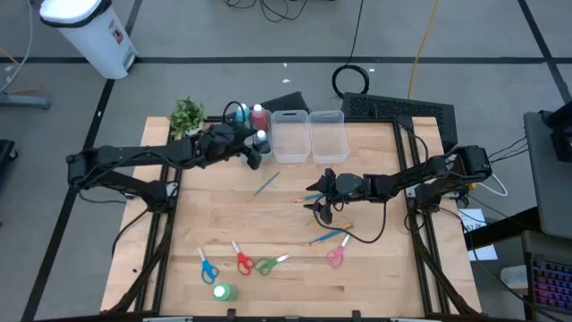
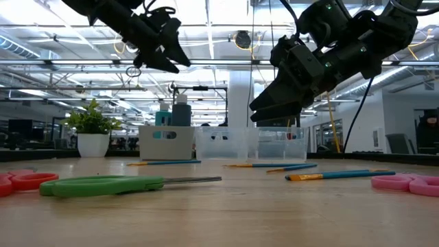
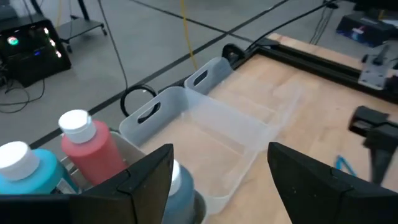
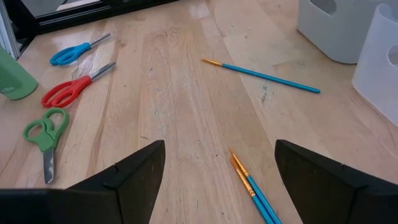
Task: Pick & Place Paint Supplies
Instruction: Put the green paint bottles into the gray bin
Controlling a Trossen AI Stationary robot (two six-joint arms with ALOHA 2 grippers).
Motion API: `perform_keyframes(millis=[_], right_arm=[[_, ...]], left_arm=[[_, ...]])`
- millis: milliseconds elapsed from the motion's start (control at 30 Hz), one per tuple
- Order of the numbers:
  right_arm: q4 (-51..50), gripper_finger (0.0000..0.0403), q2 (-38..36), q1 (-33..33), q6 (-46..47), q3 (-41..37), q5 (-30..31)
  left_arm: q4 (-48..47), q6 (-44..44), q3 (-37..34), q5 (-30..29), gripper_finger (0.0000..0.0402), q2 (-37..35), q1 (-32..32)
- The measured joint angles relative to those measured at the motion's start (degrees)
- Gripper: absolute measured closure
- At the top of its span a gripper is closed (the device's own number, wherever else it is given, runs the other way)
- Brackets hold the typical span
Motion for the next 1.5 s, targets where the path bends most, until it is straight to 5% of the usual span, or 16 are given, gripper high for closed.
perform_keyframes(millis=[367,1000,1100,1400,1500], right_arm=[[0.5,0.011,0.0,1.3,-5.6,0.0,-6.1],[3.7,0.011,0.0,6.0,-16.0,0.0,-6.1],[3.9,0.011,0.0,6.0,-15.6,0.0,-6.1],[4.3,0.011,0.0,6.0,-14.0,0.0,-6.0],[4.3,0.011,0.0,6.0,-13.1,0.0,-6.0]], left_arm=[[0.6,0.2,0.0,0.0,0.0133,-1.6,-2.3],[0.4,-0.3,0.0,0.5,0.0133,-1.5,-2.4],[-0.5,-2.2,0.0,6.9,0.0133,-1.5,-3.0],[-3.4,-5.2,-0.2,42.3,0.0133,-8.0,-8.6],[-1.6,-5.8,0.0,49.2,0.0133,-10.1,-13.4]])
